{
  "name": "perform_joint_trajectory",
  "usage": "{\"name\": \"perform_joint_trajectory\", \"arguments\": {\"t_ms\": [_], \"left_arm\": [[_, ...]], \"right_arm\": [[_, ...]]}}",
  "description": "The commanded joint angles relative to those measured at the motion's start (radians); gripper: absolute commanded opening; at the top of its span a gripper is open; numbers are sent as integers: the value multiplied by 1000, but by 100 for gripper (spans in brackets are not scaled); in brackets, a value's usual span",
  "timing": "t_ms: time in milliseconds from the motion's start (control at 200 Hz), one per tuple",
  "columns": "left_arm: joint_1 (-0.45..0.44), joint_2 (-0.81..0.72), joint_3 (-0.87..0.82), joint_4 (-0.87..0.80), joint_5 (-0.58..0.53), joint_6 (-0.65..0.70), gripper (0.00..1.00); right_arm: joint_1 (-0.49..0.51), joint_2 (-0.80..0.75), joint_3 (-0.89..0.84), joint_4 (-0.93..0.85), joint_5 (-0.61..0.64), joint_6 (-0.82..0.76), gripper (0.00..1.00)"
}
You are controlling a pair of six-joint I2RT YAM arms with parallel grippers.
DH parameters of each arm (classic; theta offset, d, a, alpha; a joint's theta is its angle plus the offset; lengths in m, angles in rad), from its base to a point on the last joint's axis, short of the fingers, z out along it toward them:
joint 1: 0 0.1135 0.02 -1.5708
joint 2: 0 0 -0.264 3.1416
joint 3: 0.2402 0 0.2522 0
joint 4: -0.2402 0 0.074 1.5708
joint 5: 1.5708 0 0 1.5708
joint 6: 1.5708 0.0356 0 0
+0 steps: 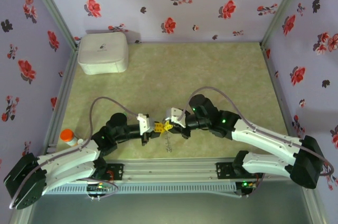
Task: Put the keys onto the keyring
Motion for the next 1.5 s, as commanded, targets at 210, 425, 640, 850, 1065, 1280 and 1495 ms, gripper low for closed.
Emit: {"name": "perform_joint_trajectory", "arguments": {"t_ms": [210, 425, 640, 850, 1065, 1280, 1495], "left_arm": [[-3, 9, 38, 62, -17, 17, 12], [-3, 2, 28, 67, -19, 14, 0], [-3, 7, 27, 66, -18, 11, 0], [-4, 18, 28, 74, -9, 3, 0], [-5, 19, 30, 70, -5, -2, 0], [-5, 27, 38, 67, 3, 1, 0], [-8, 26, 38, 65, 9, -5, 0]], "right_arm": [[11, 28, 28, -36, -80, -3, 0], [11, -2, 19, -46, -40, -2, 6], [9, -80, -7, -72, 20, -35, 18], [9, -64, -8, -75, 60, -40, 21], [8, -74, -15, -77, 29, -48, 24], [8, -66, -17, -74, 3, -47, 17], [11, -52, -19, -58, 119, -54, 28]]}}
